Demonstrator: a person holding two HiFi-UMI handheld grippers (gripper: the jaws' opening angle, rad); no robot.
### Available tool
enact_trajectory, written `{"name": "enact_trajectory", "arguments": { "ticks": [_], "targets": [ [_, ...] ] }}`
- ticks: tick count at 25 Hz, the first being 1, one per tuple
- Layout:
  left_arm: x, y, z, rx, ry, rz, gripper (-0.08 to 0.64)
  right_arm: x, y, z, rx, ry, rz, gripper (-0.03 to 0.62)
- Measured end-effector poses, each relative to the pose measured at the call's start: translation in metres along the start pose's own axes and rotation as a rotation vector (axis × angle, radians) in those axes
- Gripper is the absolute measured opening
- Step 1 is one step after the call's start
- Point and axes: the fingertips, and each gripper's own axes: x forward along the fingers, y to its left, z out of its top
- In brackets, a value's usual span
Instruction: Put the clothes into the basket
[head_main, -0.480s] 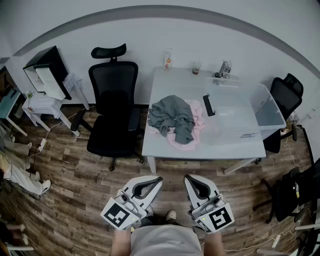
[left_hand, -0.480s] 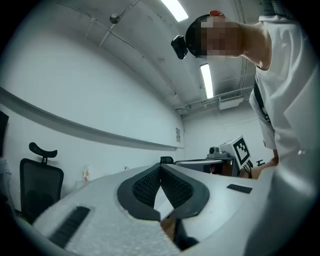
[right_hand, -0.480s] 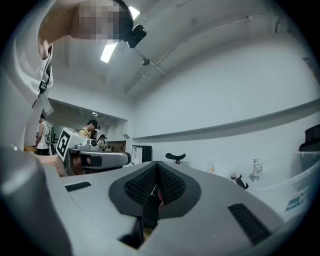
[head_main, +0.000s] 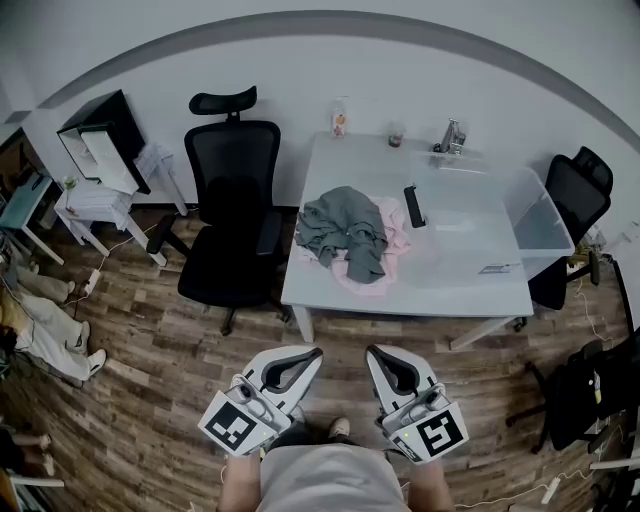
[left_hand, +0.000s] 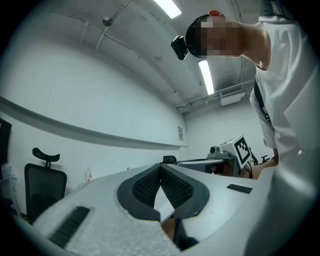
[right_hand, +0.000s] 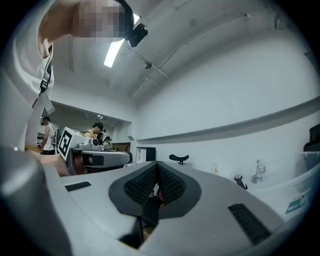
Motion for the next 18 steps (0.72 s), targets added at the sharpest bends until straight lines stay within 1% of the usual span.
{"name": "enact_trajectory", "arguments": {
  "ticks": [4,8,18],
  "targets": [
    [0.003,0.0,0.0,0.004,0.001,0.009,0.003,0.0,-0.002,-0.004,-0.009,0.015,0.011,0.005],
    [0.01,0.011,-0.003,0.004,0.008,0.008,0.004,0.011,-0.008,-0.007,-0.011,0.018,0.011,0.005],
    [0.036,0.068,-0.013,-0.003,0.024,-0.024,0.004,0.064,-0.039,-0.018,-0.013,0.046,-0.023,0.005]
  ]
}}
